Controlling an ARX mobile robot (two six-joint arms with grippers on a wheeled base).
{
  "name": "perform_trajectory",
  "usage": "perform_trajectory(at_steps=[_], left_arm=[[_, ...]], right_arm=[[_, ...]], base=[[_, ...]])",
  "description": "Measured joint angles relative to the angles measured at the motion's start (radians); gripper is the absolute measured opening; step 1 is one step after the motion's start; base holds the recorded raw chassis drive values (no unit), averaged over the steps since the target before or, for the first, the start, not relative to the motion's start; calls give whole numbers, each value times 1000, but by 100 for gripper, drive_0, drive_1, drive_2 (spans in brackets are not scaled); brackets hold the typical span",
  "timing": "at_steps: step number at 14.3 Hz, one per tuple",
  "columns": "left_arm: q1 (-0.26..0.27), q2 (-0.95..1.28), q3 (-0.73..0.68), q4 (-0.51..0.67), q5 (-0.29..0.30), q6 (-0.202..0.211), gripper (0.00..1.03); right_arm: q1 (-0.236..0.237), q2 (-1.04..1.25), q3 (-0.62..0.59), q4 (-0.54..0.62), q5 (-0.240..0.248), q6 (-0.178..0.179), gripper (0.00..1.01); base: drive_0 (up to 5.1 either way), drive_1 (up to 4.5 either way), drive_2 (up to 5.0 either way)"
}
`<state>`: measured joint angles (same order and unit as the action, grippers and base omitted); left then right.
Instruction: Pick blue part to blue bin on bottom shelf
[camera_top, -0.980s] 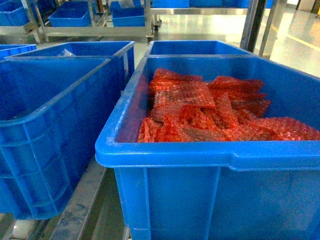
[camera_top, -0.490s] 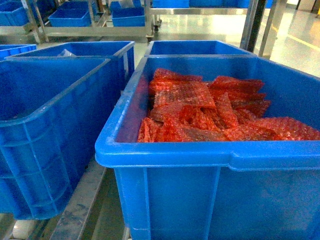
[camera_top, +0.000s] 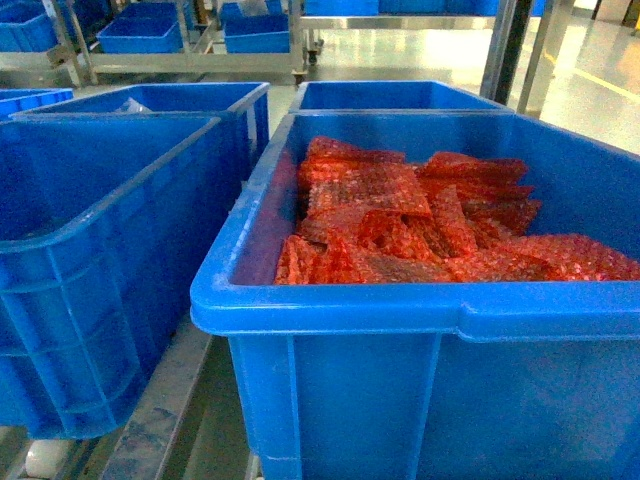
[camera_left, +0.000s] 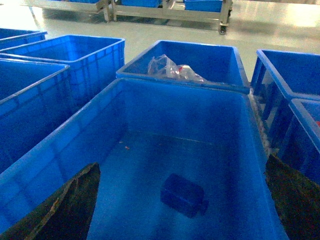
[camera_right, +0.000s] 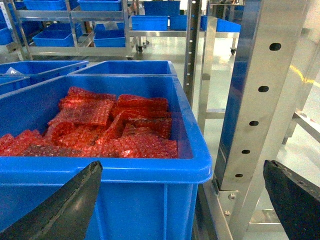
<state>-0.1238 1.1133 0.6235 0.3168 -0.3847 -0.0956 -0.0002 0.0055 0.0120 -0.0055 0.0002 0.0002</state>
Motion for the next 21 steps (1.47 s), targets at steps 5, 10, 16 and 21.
perform_trajectory(at_steps=[5,10,16,21], left_arm=[[51,-84,-190,290,301,71,65],[125,-261,-409,319,383,79,2],[124,-466,-534,232,385,80,2],[124,-605,-577,138,384,81,2]], right_arm=[[0,0,0,0,0,0,98],[0,0,0,0,0,0,98],[0,0,0,0,0,0,98],[0,0,0,0,0,0,98]], base=[[0,0,0],[0,0,0],[0,0,0],[0,0,0]])
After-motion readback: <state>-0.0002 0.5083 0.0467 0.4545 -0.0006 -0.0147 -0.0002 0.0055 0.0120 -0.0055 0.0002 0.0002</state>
